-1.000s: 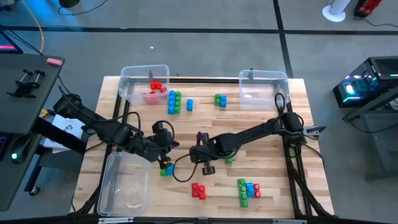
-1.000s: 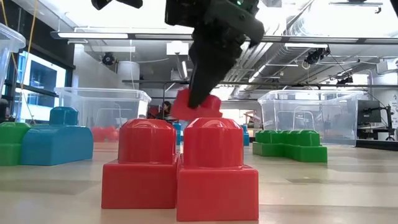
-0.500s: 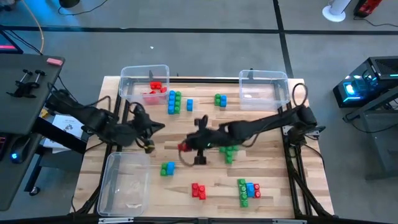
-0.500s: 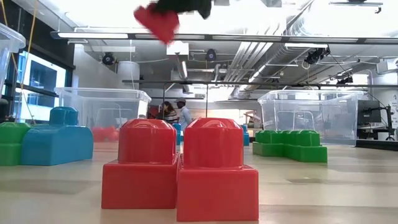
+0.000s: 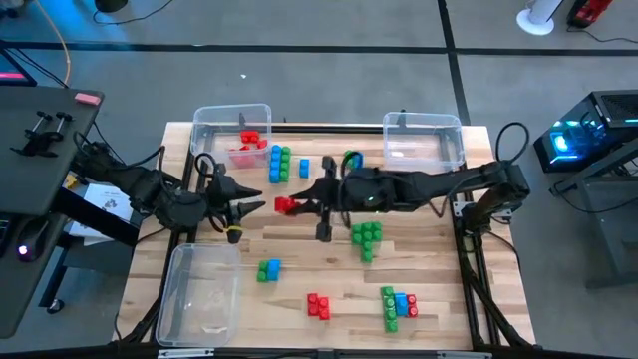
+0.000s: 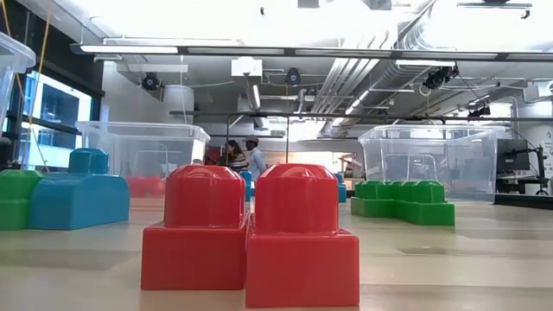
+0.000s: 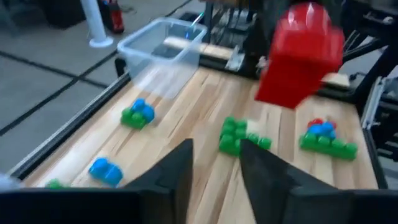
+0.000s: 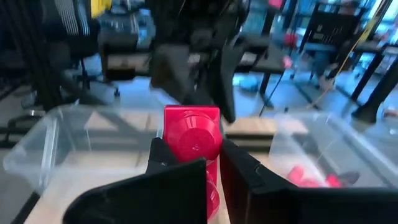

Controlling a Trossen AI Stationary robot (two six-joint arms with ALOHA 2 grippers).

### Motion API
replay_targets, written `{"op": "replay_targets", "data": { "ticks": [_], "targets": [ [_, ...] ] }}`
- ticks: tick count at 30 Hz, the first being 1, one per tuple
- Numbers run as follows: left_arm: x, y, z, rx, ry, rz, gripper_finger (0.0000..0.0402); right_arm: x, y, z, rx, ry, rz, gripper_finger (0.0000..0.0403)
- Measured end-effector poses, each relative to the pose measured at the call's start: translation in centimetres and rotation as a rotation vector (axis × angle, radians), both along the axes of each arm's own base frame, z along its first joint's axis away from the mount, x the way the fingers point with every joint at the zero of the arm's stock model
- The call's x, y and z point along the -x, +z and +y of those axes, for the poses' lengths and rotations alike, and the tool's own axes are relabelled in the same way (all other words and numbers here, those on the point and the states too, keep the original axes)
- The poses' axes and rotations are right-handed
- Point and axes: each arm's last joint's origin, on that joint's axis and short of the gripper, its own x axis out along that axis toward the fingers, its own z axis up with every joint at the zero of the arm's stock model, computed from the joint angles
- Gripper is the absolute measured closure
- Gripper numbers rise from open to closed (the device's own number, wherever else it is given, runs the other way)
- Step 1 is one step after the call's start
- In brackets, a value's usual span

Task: Sort blocks
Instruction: Put the red game piece into the top left transparent bin

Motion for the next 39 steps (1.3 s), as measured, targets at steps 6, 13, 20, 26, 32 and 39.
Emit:
{"op": "replay_targets", "data": {
  "ticks": [6, 13, 20, 26, 32, 39],
  "targets": [
    [-1.0, 1.0, -0.6, 0.044, -0.030, -0.119, 0.0190, 1.4, 3.1, -0.3, -0.017, 0.000, -0.184, 0.0403],
    [-1.8, 2.8, -1.1, 0.080, -0.120, -0.286, 0.0130, 2.1, 4.7, -0.3, -0.047, 0.038, -0.294, 0.0403],
    [-2.4, 4.0, -1.4, 0.011, -0.154, -0.392, 0.0121, 2.0, 5.4, -0.1, -0.071, 0.068, -0.377, 0.0403],
    [-3.7, 3.9, -1.3, 0.000, -0.152, -0.416, 0.0121, 1.7, 5.4, 0.1, -0.091, 0.108, -0.409, 0.0403],
    [-4.6, 3.9, -1.4, 0.016, -0.193, -0.450, 0.0121, 1.7, 5.4, 0.1, -0.091, 0.109, -0.412, 0.0403],
    [-4.7, 4.5, -1.1, 0.030, -0.205, -0.506, 0.0121, 1.6, 5.3, 0.4, -0.093, 0.116, -0.409, 0.0403]
  ]
}}
